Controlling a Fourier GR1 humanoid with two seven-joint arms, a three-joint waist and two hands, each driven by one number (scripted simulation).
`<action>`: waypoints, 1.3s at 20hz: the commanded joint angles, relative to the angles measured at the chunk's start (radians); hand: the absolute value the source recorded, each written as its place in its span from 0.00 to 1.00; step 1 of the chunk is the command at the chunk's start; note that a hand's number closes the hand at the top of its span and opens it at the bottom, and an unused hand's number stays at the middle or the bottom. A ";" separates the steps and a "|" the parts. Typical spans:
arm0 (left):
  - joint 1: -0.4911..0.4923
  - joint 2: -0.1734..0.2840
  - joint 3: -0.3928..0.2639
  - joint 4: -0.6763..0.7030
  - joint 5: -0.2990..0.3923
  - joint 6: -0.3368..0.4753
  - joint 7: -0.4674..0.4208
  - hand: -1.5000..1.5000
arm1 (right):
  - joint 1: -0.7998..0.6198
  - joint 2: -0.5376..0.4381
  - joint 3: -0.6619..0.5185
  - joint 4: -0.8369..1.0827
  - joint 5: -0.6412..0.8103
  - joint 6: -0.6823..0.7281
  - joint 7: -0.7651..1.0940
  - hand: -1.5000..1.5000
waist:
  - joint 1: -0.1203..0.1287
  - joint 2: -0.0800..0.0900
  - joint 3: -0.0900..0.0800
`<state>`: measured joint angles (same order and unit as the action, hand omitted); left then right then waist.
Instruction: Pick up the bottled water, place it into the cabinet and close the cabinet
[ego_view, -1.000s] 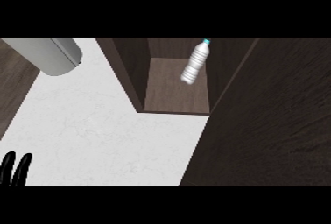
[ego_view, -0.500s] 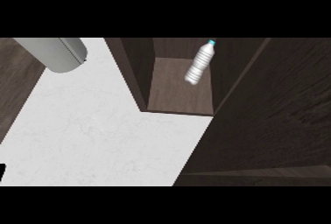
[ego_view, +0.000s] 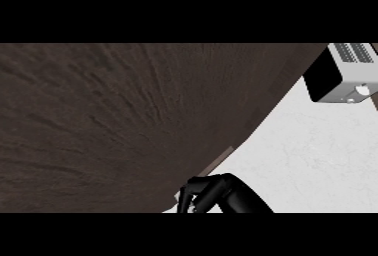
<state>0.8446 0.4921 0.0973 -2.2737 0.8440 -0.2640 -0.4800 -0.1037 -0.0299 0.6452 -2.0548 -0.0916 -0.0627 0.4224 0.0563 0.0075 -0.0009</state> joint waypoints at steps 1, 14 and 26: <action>0.048 0.002 0.104 0.015 0.088 -0.086 -0.021 0.00 | -0.214 0.028 -0.084 0.094 -0.124 -0.078 0.004 1.00 | -0.008 -0.006 0.000; 0.149 -0.026 0.278 0.015 0.220 -0.223 0.055 0.00 | -0.586 0.018 -0.468 0.577 -0.383 0.115 -0.070 1.00 | -0.023 -0.005 0.001; 0.095 -0.058 0.352 0.095 0.257 -0.307 0.121 0.00 | -0.780 0.000 -0.550 0.896 -0.381 0.284 -0.167 1.00 | -0.025 -0.001 0.001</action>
<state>0.9733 0.4147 0.4218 -2.2233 1.0763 -0.5541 -0.3846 -0.7367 -0.0364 0.1654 -1.3411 -0.4923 0.2280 0.2936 0.0150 -0.0178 0.0093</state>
